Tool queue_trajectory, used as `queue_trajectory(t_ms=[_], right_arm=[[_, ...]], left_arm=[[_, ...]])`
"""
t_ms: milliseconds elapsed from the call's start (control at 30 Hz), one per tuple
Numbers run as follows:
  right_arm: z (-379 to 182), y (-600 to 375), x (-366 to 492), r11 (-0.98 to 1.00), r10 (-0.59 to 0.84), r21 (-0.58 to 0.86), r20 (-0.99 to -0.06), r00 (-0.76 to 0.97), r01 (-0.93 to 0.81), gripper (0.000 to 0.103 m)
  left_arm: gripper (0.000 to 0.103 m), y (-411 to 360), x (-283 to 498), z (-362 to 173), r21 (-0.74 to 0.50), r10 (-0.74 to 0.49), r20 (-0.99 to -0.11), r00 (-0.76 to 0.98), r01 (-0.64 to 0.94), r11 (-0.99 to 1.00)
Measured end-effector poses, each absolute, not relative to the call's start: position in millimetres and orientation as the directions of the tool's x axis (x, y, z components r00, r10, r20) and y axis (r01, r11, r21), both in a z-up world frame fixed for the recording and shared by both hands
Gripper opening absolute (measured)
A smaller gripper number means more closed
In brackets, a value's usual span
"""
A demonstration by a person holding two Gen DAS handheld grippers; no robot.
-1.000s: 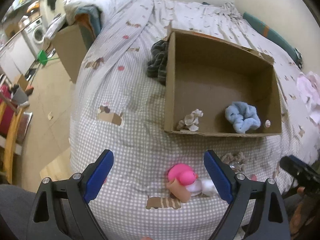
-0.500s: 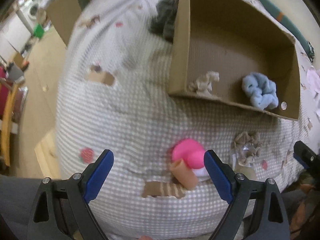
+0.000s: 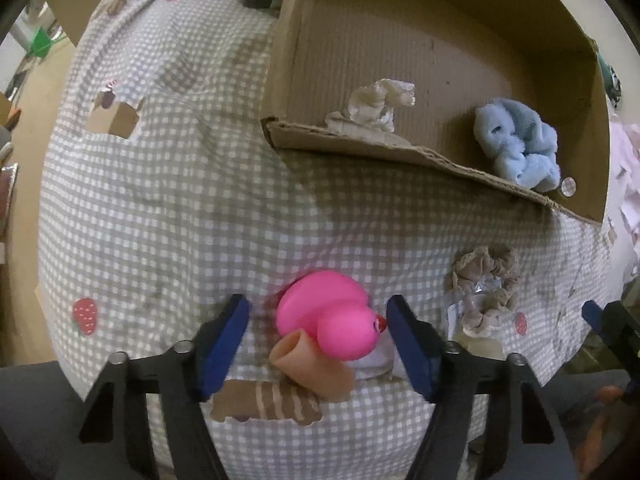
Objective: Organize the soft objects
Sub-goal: 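Grasp the pink rubber toy with the left gripper and lift it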
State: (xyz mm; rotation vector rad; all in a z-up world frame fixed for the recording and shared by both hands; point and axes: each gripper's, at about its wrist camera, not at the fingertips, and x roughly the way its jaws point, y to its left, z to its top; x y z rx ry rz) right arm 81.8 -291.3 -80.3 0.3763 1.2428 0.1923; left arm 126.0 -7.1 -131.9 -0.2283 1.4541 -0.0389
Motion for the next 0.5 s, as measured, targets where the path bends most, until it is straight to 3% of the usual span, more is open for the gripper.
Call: queue_trajectory(t_ms=[67,333,500], right_arm=[[-80.2,-292.6,81.2,0.923,0.341,0.379,-0.885,0.316,0.063,0.103],[-85.4,-289.0,80.3,0.923,0.348,0.380,-0.889,0.297,0.054,0.103],[-100.4,-282.7,79.9,0.886,0.444,0.462,-0.871,0.212,0.039,0.103]], left_arm=[[0.049,-10.2,127.7,-136.1,-0.197,-0.183,-0.976,0.120,-0.110,0.974],[0.048,-4.2,118.4,-104.8,-0.207,-0.180,-0.954,0.238,-0.091,0.974],[0.048,16.7,112.6,-75.8,-0.258,-0.196,-0.918,0.344,-0.146,0.955]])
